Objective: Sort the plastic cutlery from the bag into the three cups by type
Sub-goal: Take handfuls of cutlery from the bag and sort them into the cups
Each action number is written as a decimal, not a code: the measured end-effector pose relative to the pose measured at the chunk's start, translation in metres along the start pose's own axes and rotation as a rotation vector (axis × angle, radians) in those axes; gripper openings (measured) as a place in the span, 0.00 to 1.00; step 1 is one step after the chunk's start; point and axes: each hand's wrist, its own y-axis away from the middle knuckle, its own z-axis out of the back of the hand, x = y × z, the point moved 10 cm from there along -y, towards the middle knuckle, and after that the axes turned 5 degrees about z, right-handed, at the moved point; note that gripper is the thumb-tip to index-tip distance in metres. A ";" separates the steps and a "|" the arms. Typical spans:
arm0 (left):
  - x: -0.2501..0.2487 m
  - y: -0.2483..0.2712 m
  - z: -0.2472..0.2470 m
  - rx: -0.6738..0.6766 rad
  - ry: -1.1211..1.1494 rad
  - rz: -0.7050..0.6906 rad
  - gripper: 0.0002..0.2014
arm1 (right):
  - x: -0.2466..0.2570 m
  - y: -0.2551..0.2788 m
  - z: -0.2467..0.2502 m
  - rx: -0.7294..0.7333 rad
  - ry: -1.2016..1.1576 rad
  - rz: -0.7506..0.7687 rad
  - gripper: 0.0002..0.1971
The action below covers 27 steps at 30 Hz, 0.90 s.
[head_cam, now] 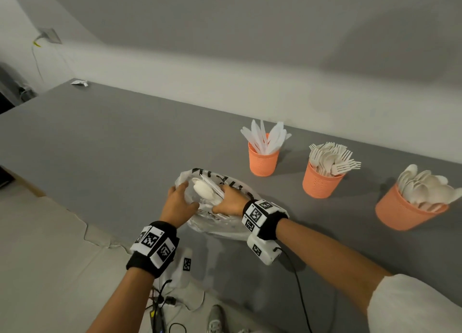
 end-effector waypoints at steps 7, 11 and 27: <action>-0.016 -0.007 0.016 -0.078 -0.080 -0.049 0.16 | 0.028 0.028 0.049 -0.215 -0.357 0.135 0.14; -0.064 0.014 0.047 -0.329 0.144 -0.238 0.09 | 0.034 0.050 0.095 -0.409 -0.606 0.151 0.19; -0.161 0.094 -0.175 0.776 1.143 0.417 0.27 | -0.046 0.169 0.215 -1.052 -0.857 0.162 0.08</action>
